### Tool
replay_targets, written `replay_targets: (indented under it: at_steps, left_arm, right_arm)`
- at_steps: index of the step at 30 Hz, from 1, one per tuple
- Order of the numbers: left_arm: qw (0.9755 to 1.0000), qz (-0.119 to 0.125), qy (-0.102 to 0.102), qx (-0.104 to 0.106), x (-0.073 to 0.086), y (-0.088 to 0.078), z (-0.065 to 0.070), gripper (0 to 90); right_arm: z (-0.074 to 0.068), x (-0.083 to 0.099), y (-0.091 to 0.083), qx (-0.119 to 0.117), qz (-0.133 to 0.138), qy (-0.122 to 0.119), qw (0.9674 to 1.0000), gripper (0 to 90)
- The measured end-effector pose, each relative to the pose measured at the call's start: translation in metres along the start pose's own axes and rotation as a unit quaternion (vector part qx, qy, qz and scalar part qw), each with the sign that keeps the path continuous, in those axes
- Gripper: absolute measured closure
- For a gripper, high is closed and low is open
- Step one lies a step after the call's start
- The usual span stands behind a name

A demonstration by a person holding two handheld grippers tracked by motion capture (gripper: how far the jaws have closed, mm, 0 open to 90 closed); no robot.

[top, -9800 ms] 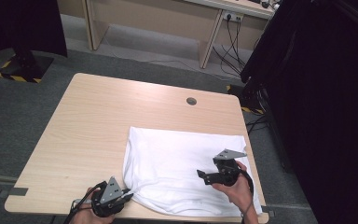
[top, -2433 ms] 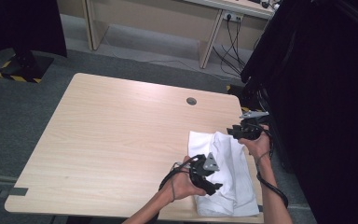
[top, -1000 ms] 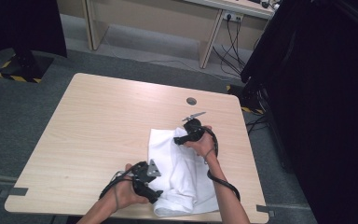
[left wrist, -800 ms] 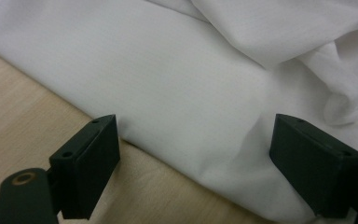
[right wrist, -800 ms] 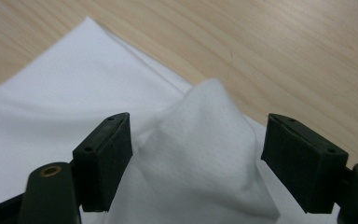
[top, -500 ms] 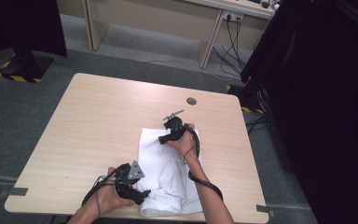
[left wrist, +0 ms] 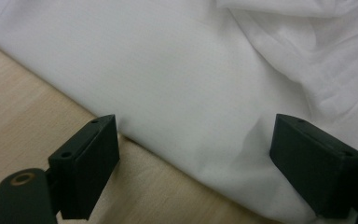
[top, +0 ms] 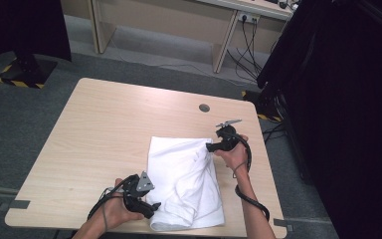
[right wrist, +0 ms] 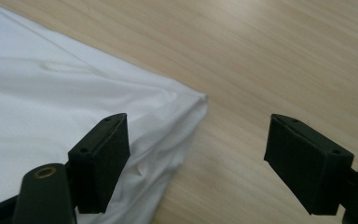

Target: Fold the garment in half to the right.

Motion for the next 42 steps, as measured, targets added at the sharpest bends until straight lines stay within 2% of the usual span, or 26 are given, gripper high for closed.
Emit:
replay_targets:
  at_steps: [3,5,6,9,11,12,15,18,20,22,23,24,25,26,27,28,29,32,35,37,39,40,41,42]
  left_arm:
    - [1.0000,0.002,0.000,0.000,0.000,0.000,0.000,14.4]
    - [1.0000,0.005,-0.003,-0.002,0.000,0.000,0.000,14.4]
    - [1.0000,0.005,-0.003,-0.002,0.001,0.000,0.000,14.5]
    - [1.0000,0.008,-0.003,-0.001,0.001,0.000,0.000,14.4]
    - [1.0000,0.008,-0.002,0.000,0.001,0.000,0.000,14.4]
    - [1.0000,0.006,-0.001,0.001,0.001,-0.001,0.000,14.4]
    - [1.0000,0.004,0.000,0.001,0.001,-0.001,0.000,14.4]
    - [0.9999,0.008,0.004,0.006,0.001,0.000,0.000,14.1]
    - [0.9999,0.008,0.006,0.009,0.001,-0.001,0.000,13.9]
    - [0.9998,0.004,0.014,0.014,0.001,-0.004,0.001,14.1]
    - [0.9995,0.016,0.024,0.016,-0.001,-0.007,0.002,14.2]
    - [0.9991,0.030,0.025,0.017,-0.004,-0.011,0.003,14.2]
    - [0.9991,0.031,0.020,0.022,-0.004,-0.015,0.006,13.9]
    - [0.9989,0.024,0.024,0.031,-0.001,-0.019,0.009,13.1]
    - [0.9985,0.013,0.040,0.035,0.004,-0.021,0.011,13.1]
    - [0.9978,0.009,0.058,0.032,0.007,-0.023,0.012,13.2]
    - [0.9973,0.005,0.067,0.030,0.011,-0.025,0.013,13.0]
    - [0.9960,-0.019,0.082,0.031,0.023,-0.026,0.012,11.6]
    - [0.9972,0.002,0.064,0.039,0.018,-0.029,0.013,11.7]
    - [0.9971,0.009,0.063,0.042,0.015,-0.029,0.013,11.5]
    - [0.9973,0.031,0.055,0.037,0.006,-0.024,0.009,11.2]
    - [0.9973,0.031,0.055,0.037,0.006,-0.024,0.009,10.4]
    - [0.9982,0.020,0.047,0.033,0.008,-0.018,0.007,9.6]
    - [0.9981,0.015,0.049,0.034,0.010,-0.016,0.006,8.8]
  right_arm:
    - [-0.017,-0.007,0.006,-0.026,0.013,-0.004,0.9996,21.8]
    - [-0.030,-0.004,0.016,-0.041,-0.007,-0.027,0.9988,21.6]
    - [-0.033,0.000,0.020,-0.041,-0.020,-0.039,0.9982,21.6]
    - [-0.028,0.011,0.021,-0.023,-0.037,-0.054,0.9976,21.3]
    - [-0.021,0.021,0.013,-0.029,-0.040,-0.042,0.9979,20.7]
    - [-0.016,0.026,0.008,-0.024,-0.042,-0.037,0.9982,20.7]
    - [0.000,0.037,-0.005,-0.008,-0.036,-0.025,0.9990,20.0]
    - [0.003,0.036,-0.011,-0.009,-0.015,-0.014,0.9998,19.8]
    - [-0.006,0.032,-0.012,-0.024,0.001,-0.011,0.9996,19.8]
    - [-0.018,0.028,-0.011,-0.040,0.010,-0.019,0.9990,19.7]
    - [-0.024,0.026,-0.010,-0.045,0.014,-0.024,0.9986,19.7]
    - [-0.029,0.025,-0.010,-0.050,0.017,-0.027,0.9983,19.7]
    - [-0.034,0.025,-0.008,-0.055,0.016,-0.033,0.9978,19.7]
    - [-0.038,0.027,-0.007,-0.059,0.010,-0.039,0.9974,19.7]
    - [-0.042,0.029,-0.005,-0.062,0.004,-0.046,0.9970,19.7]
    - [-0.044,0.031,-0.003,-0.064,-0.002,-0.050,0.9967,19.7]
    - [-0.045,0.034,-0.001,-0.064,-0.006,-0.051,0.9966,19.7]
    - [-0.044,0.039,-0.002,-0.060,-0.007,-0.048,0.9970,19.6]
    - [-0.045,0.039,-0.007,-0.055,0.005,-0.042,0.9976,19.6]
    - [-0.047,0.039,-0.008,-0.055,0.005,-0.047,0.9974,19.6]
    - [-0.060,0.039,-0.012,-0.062,0.013,-0.059,0.9963,19.7]
    - [-0.064,0.040,-0.013,-0.063,0.014,-0.063,0.9960,19.7]
    - [-0.067,0.041,-0.013,-0.063,0.012,-0.066,0.9958,19.6]
    - [-0.070,0.043,-0.013,-0.063,0.009,-0.070,0.9955,19.4]
Point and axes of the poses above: each handheld gripper's, and its own axes: y roughly forward along the jaws, x roughly out of its underside, z roughly to its right, the point moved 10 cm from there along y, roughly forward along the jaws, and after that the axes turned 5 degrees about -x, right-handed, at the moved point
